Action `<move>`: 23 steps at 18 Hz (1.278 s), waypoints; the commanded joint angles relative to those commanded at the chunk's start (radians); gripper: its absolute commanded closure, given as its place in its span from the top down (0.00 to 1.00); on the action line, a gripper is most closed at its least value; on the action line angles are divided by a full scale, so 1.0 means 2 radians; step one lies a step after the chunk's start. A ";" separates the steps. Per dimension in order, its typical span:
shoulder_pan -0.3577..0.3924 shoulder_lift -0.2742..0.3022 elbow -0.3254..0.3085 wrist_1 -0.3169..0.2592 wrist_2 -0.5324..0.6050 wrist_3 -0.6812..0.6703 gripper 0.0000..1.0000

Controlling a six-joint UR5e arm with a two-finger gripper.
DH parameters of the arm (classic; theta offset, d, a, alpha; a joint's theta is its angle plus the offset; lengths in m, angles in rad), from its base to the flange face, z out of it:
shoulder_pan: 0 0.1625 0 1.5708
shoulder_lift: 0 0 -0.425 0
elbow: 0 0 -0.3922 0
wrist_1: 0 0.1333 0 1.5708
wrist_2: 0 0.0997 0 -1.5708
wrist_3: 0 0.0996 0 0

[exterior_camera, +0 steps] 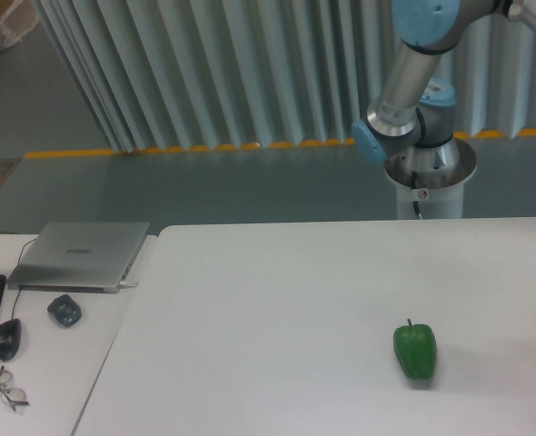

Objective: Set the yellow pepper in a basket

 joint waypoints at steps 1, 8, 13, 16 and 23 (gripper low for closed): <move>-0.005 0.015 -0.011 -0.006 0.000 0.009 1.00; -0.050 0.072 -0.049 -0.056 0.001 0.137 1.00; -0.058 0.100 -0.074 -0.085 0.007 0.161 1.00; -0.072 0.107 -0.077 -0.104 0.054 0.162 1.00; -0.076 0.106 -0.078 -0.134 0.065 0.162 1.00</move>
